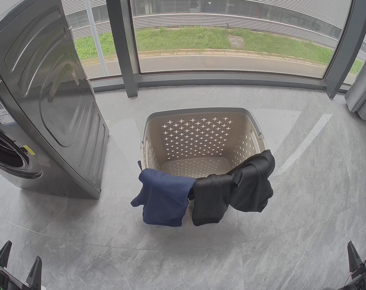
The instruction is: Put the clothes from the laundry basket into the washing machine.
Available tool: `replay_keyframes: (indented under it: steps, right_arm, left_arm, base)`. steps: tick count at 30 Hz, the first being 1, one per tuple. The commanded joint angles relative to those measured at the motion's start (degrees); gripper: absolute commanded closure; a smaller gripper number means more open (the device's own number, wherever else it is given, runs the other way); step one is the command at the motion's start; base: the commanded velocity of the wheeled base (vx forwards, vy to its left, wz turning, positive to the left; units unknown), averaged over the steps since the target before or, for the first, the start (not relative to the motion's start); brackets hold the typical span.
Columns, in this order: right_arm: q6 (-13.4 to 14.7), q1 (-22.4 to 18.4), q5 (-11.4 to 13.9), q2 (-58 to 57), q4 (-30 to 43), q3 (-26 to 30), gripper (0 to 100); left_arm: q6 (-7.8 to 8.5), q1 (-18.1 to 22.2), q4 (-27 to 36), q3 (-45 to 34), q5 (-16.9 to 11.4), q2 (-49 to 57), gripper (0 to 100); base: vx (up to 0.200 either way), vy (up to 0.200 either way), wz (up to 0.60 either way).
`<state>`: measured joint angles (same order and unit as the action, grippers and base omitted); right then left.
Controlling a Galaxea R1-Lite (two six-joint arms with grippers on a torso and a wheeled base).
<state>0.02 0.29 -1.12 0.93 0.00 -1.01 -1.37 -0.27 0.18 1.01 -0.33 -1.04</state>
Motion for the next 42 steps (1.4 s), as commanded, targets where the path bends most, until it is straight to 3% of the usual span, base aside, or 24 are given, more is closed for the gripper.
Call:
replay_keyframes:
  steps: [1, 5, 17, 23, 28, 35, 42]
  right_arm:
    - [-0.02, 0.06, -0.02, -0.93, 0.0, 0.92, 0]
    - [-0.02, 0.15, -0.02, -0.93, 0.0, 0.92, 0]
    - [-0.02, 0.06, -0.02, -0.93, 0.09, 0.92, 0]
    - [0.06, 0.06, -0.11, -0.93, 0.0, 0.92, 0]
    - [0.06, 0.06, -0.11, -0.93, 0.0, 0.92, 0]
    - [-0.02, 0.15, -0.11, -0.93, 0.09, 0.92, 0]
    - [0.59, 0.06, -0.02, -0.93, 0.09, 0.92, 0]
  left_arm:
    - [-0.04, 0.0, -0.01, -0.92, -0.02, 0.51, 0]
    - [-0.04, 0.0, -0.01, -0.92, -0.02, 0.51, 0]
    - [-0.04, 0.0, -0.01, -0.92, -0.02, 0.51, 0]
    - [-0.04, 0.0, -0.01, -0.92, -0.02, 0.51, 0]
    - [-0.13, 0.0, -0.01, -0.92, -0.02, 0.51, 0]
    - [-0.13, 0.0, -0.01, -0.92, 0.07, 0.51, 0]
    - [-0.22, 0.0, -0.01, -0.92, 0.07, 0.51, 0]
  base:
    - [0.0, -0.2, 0.0]
    - [0.0, -0.2, 0.0]
    - [0.0, 0.0, 0.0]
    - [0.2, 0.0, 0.0]
    - [0.0, 0.0, 0.0]
    - [0.0, -0.2, 0.0]
    - [0.0, 0.0, 0.0]
